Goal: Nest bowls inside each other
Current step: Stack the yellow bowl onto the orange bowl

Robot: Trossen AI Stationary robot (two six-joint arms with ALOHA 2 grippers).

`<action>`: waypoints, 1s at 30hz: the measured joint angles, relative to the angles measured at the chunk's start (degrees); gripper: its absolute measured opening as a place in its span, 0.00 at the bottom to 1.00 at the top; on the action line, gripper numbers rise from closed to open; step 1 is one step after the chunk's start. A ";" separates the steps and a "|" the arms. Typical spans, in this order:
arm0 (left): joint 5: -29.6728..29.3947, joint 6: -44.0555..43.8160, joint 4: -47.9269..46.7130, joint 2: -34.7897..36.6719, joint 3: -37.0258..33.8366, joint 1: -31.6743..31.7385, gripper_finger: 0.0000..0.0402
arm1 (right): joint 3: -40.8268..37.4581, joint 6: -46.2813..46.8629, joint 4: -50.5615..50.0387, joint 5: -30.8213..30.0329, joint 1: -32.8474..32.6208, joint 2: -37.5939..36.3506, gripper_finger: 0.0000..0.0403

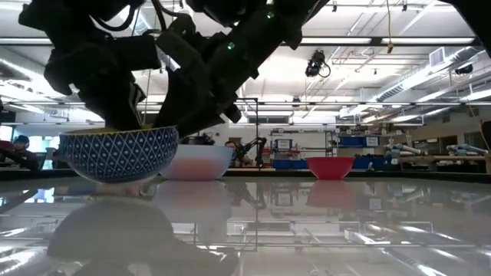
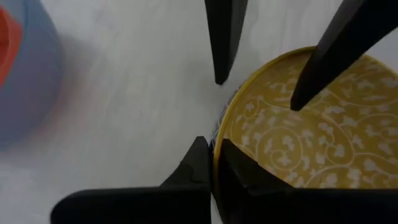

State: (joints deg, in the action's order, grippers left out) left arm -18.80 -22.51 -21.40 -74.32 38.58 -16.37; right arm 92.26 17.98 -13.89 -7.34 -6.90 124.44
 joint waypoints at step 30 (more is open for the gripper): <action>-10.17 3.99 -10.63 28.74 0.62 1.59 0.43 | 14.25 -11.78 -8.42 -0.52 23.64 -1.66 0.04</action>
State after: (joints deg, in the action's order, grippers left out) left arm -28.97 -18.52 -32.03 -45.59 39.20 -14.79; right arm 106.50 6.20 -22.31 -7.86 16.75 122.78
